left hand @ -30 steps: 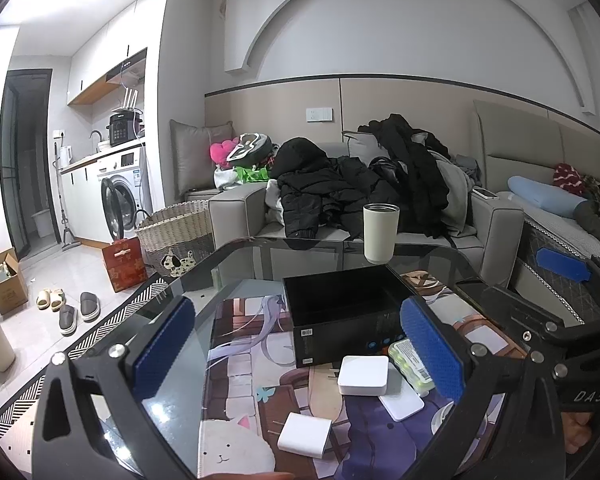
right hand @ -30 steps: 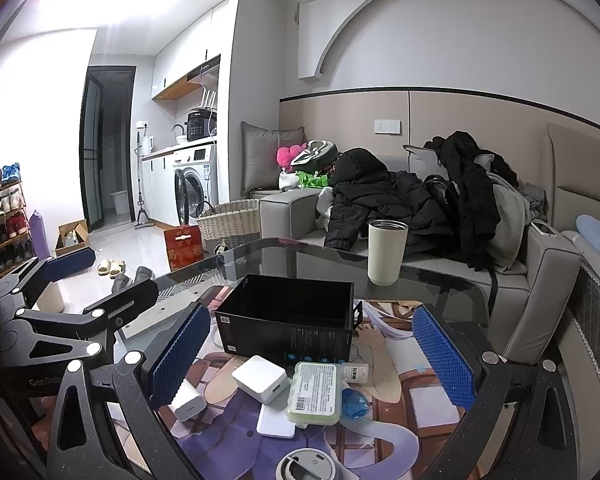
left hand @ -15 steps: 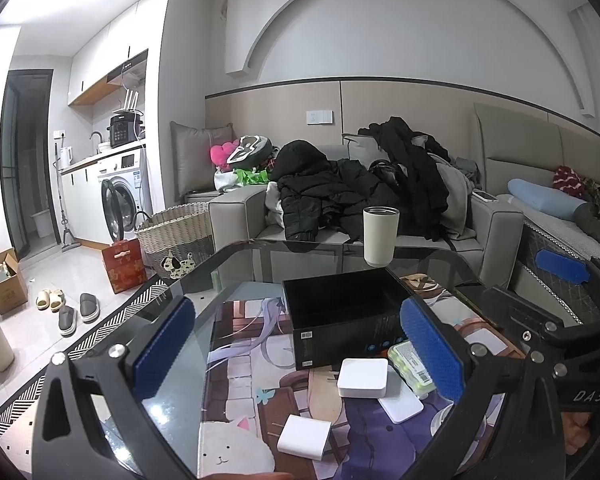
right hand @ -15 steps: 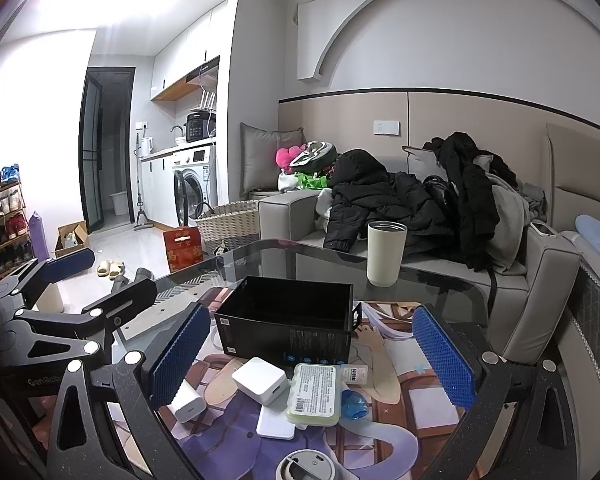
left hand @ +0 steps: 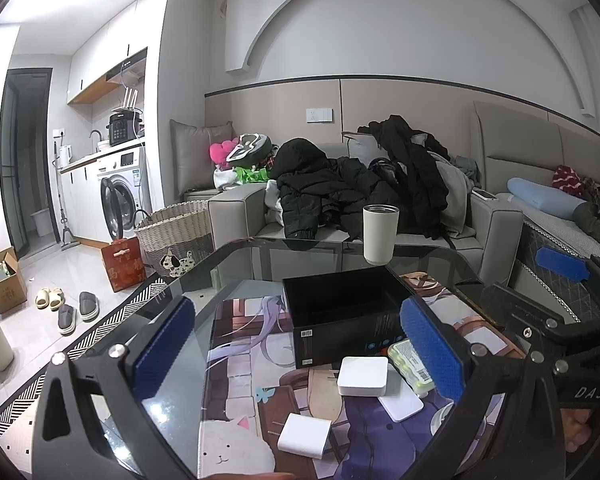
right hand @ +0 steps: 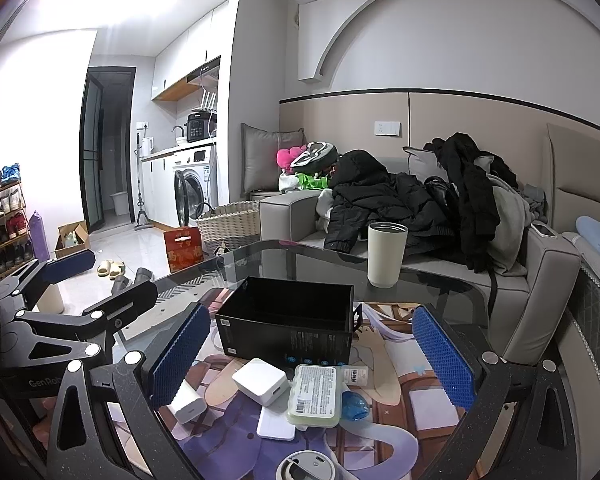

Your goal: Organize rigid objects

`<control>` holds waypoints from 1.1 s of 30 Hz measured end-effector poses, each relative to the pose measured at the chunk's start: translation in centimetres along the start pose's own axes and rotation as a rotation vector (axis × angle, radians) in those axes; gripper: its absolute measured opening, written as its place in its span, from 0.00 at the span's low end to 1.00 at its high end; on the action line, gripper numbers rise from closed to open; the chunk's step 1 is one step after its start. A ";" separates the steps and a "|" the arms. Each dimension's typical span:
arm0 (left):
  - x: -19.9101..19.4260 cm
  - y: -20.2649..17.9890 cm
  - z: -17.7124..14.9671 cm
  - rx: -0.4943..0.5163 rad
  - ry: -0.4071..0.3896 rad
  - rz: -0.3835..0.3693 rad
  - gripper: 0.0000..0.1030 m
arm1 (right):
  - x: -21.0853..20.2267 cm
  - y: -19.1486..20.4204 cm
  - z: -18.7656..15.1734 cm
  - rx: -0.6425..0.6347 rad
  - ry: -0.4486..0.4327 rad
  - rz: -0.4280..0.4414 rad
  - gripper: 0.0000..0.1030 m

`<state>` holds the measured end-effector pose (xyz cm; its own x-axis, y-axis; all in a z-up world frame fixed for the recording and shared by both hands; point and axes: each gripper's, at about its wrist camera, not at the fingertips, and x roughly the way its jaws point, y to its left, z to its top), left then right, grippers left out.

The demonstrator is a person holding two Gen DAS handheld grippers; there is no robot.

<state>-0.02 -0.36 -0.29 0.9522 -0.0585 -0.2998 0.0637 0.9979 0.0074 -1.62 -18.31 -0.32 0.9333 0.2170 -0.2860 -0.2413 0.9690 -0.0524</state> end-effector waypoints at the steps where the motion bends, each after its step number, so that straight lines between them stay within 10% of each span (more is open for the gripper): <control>1: 0.0 0.0 0.0 0.000 -0.001 0.002 1.00 | 0.0 0.0 0.0 0.002 0.002 0.000 1.00; 18: 2.6 0.4 -0.7 0.016 0.200 -0.092 0.99 | 0.6 -0.7 0.2 -0.002 0.054 -0.003 1.00; 27: 7.5 0.7 -5.2 0.072 0.548 -0.142 0.85 | 4.4 -2.0 -3.3 0.005 0.314 0.054 0.85; 33: 8.9 -0.4 -7.0 0.148 0.627 -0.115 0.82 | 6.6 -2.5 -6.9 0.013 0.515 0.132 0.72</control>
<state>6.31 -1.08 -9.62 0.5847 -0.0937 -0.8058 0.2377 0.9695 0.0597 3.30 -20.09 -8.63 0.6428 0.2546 -0.7225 -0.3421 0.9393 0.0267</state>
